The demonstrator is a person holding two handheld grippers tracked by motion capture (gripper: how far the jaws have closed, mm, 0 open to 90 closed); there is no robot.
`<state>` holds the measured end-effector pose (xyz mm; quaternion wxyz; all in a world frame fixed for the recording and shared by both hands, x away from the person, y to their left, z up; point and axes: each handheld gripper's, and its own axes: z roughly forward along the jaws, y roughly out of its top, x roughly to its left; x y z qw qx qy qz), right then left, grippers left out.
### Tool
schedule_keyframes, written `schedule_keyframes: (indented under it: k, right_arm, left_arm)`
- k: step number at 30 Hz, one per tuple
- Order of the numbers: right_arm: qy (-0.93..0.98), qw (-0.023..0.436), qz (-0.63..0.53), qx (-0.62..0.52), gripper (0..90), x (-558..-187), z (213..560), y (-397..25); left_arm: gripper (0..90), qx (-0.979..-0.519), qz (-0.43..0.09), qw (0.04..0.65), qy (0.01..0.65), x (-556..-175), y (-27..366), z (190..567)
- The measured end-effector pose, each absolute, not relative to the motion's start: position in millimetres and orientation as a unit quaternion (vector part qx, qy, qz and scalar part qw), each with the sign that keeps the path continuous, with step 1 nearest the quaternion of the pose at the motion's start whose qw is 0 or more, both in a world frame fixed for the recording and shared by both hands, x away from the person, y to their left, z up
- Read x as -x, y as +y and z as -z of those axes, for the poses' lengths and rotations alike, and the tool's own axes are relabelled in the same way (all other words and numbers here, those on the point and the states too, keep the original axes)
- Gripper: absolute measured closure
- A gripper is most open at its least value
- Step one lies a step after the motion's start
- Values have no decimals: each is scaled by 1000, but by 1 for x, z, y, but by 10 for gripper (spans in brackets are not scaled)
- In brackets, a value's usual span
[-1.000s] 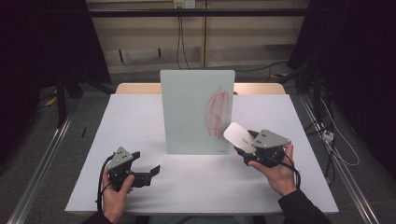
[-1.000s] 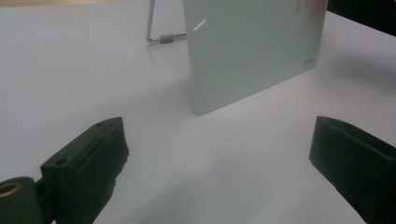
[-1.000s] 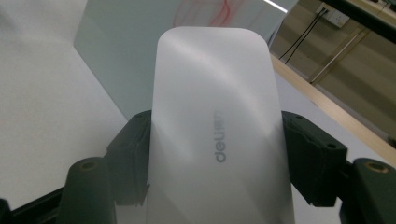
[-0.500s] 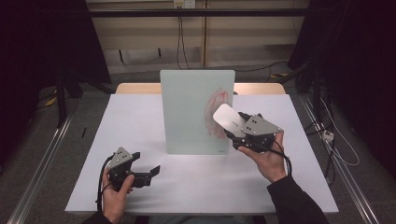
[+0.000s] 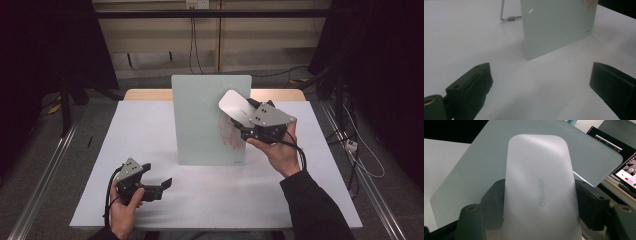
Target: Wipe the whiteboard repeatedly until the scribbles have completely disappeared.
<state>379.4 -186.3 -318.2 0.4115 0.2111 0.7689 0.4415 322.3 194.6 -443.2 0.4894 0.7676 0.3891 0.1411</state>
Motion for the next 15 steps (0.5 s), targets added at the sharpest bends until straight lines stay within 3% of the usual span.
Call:
schedule_keyframes:
  k: [15]
  right_arm:
    - [761, 435, -434, -205, 310, -404, 303, -180]
  left_arm:
    - [41, -770, -143, 486, 388, -322, 195, 444]
